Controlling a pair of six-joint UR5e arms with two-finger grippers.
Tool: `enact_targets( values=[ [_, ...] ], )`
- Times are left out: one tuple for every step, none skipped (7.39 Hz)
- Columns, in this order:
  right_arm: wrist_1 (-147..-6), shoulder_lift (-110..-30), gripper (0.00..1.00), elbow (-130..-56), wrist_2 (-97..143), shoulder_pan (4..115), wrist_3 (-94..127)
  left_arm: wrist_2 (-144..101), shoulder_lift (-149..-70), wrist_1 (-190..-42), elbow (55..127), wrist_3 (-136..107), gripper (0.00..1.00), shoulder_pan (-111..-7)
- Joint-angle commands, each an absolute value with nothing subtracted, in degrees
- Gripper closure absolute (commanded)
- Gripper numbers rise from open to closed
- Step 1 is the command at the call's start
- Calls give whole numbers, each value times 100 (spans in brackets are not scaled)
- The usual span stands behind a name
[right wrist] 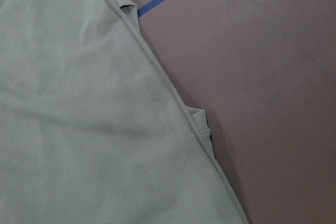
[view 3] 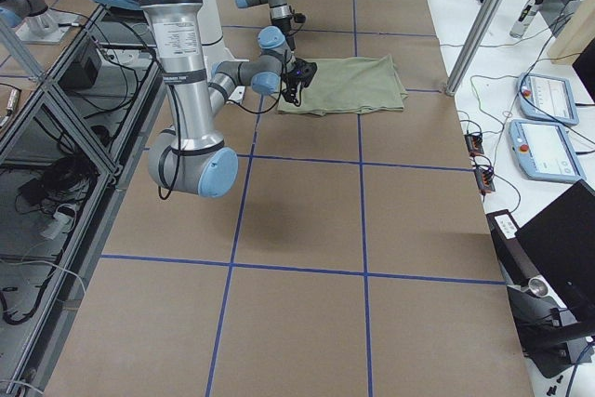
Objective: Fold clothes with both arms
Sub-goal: 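Grasp the near corners of the folded shirt with both grippers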
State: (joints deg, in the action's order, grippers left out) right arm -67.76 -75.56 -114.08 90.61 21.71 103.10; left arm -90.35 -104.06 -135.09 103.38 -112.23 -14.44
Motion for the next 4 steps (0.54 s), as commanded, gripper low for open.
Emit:
enact_targets(
  values=[
    [-6776,-7559,0,-11408,9053,2162,10310,-9035,-10415,-13509,10327,-11224,20,-1441],
    [-6776,-7559,0,-11408,9053,2153,10310,-9035,-10380,-13509,10318,-11224,21,-1337],
    [-6776,-7559,0,-11408,9053,2153,10310,-9035,-10389,-13509,10327,-11224,20,-1319],
    [-6776,-7567,0,-11408,9053,2153,10310,-9044,-10389,-13509,10336,-11224,20,-1301]
  ],
)
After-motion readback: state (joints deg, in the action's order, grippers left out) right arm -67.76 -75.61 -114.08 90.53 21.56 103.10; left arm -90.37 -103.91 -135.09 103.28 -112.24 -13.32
